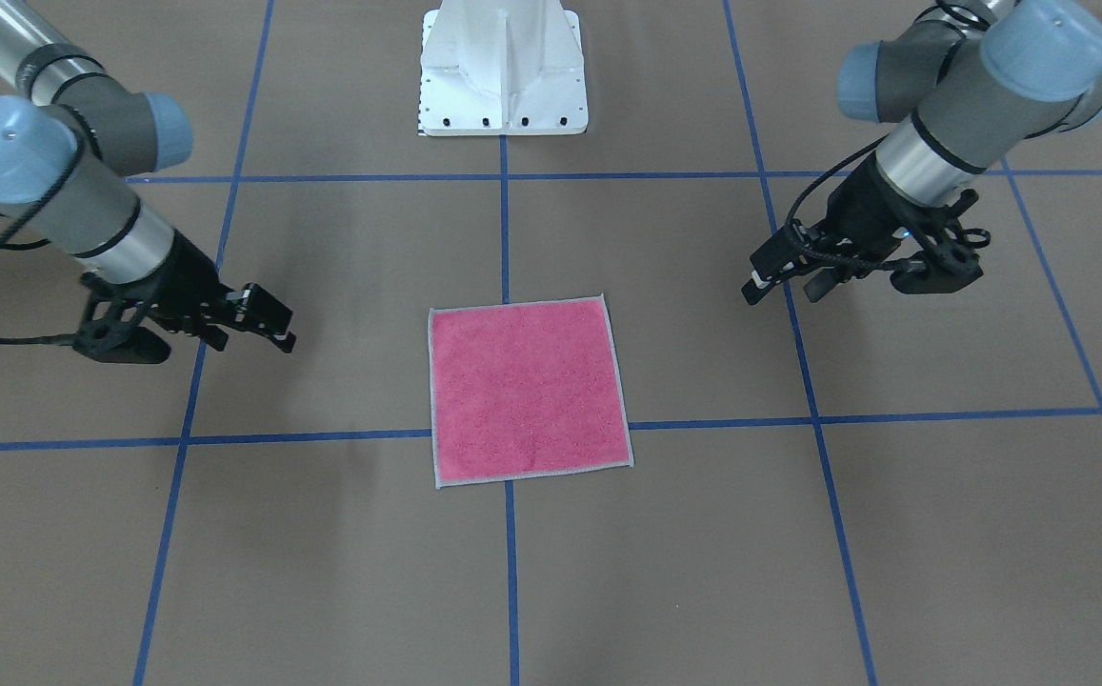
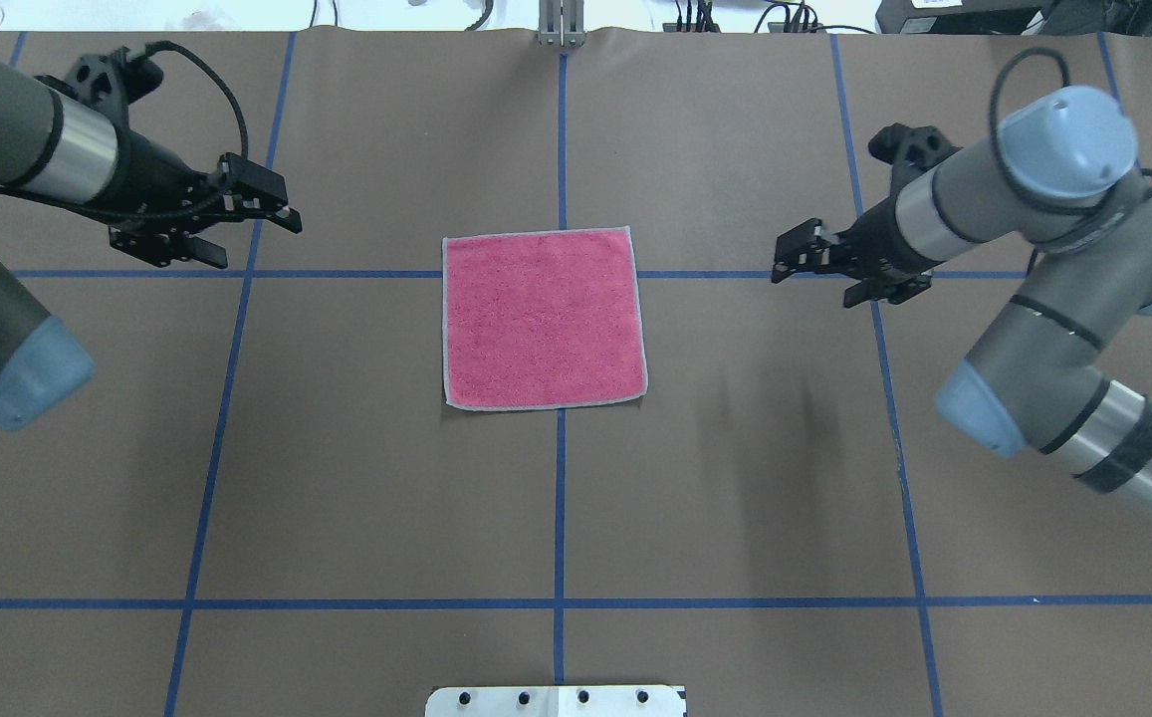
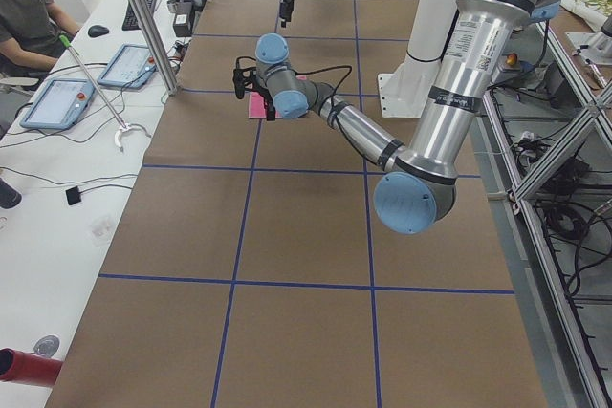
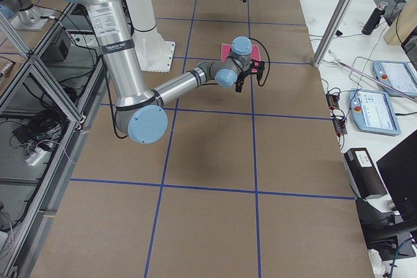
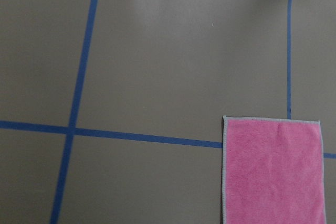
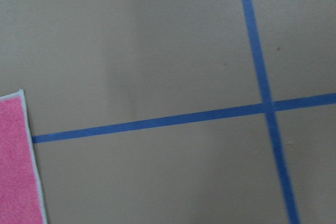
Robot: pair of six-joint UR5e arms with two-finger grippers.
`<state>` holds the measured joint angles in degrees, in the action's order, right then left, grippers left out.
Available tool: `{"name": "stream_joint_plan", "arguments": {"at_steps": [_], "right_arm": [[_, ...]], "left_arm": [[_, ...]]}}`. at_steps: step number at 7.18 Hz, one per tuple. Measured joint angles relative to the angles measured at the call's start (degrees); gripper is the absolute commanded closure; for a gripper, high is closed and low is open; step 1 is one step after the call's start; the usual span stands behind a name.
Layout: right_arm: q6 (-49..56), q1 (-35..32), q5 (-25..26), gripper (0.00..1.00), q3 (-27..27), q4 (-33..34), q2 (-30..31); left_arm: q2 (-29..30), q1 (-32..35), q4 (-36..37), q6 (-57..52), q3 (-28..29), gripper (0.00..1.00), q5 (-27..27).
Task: Fold towel twice with both arms
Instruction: 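Move both grippers in toward the towel's sides nearest the robot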
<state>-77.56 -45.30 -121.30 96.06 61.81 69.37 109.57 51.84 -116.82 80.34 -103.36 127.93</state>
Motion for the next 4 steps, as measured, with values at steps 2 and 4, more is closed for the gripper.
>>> {"name": "stream_joint_plan", "arguments": {"at_steps": [2, 4], "right_arm": [[-9.16, 7.01, 6.82, 0.01, -0.65, 0.20, -4.02], [-18.86, 11.73, 11.66, 0.10, -0.73, 0.24, -5.10]], "left_arm": [[1.14, -5.74, -0.01, 9.24, 0.73, 0.01, -4.20], [2.40, -10.65, 0.08, 17.40, 0.92, 0.01, -9.37]]}}
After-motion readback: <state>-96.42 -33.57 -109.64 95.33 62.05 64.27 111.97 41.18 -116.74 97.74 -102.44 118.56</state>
